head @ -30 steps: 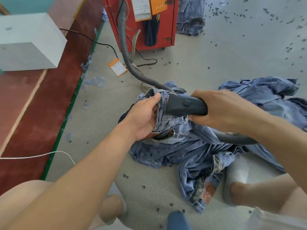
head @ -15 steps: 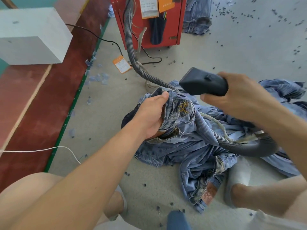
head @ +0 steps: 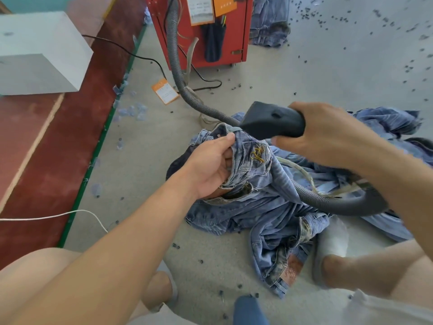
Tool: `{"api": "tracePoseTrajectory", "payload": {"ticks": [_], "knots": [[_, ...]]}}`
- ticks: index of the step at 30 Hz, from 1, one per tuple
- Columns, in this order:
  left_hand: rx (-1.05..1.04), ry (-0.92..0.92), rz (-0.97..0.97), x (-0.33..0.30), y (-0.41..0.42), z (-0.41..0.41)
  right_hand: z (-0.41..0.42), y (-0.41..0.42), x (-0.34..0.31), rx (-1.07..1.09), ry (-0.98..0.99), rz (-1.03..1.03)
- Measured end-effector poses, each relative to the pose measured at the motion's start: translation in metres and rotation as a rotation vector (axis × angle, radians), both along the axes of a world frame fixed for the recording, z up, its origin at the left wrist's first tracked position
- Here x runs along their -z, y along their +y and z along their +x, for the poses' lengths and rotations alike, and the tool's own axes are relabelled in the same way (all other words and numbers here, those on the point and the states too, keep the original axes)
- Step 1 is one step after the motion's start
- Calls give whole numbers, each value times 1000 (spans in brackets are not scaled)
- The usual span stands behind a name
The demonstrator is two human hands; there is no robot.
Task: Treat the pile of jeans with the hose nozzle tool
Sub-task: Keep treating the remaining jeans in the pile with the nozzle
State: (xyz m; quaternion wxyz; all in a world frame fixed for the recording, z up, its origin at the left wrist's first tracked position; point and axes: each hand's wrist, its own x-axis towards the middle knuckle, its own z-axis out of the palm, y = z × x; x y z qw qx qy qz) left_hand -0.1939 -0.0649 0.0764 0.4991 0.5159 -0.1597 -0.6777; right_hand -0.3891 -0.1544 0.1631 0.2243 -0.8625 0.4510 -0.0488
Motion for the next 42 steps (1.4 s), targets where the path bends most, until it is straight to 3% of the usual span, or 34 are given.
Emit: {"api": "tracePoseTrajectory", "payload": {"ticks": [6,18,22,26,30,42], "knots": [[-17,-7,38,1,0,1,-8,4,-2,-124,200,108],[-77,16,64,6,-5,19,-7,-13,12,51,-65,3],[48,-237,107,13,-1,29,-23,-20,10,-65,22,59],[-23,-403,175,21,-1,32,-28,-13,26,-181,117,5],[34,-552,183,27,-3,44,-33,-6,45,-271,246,-65],[99,-235,393,26,15,44,-43,-8,62,-309,285,-16]]}}
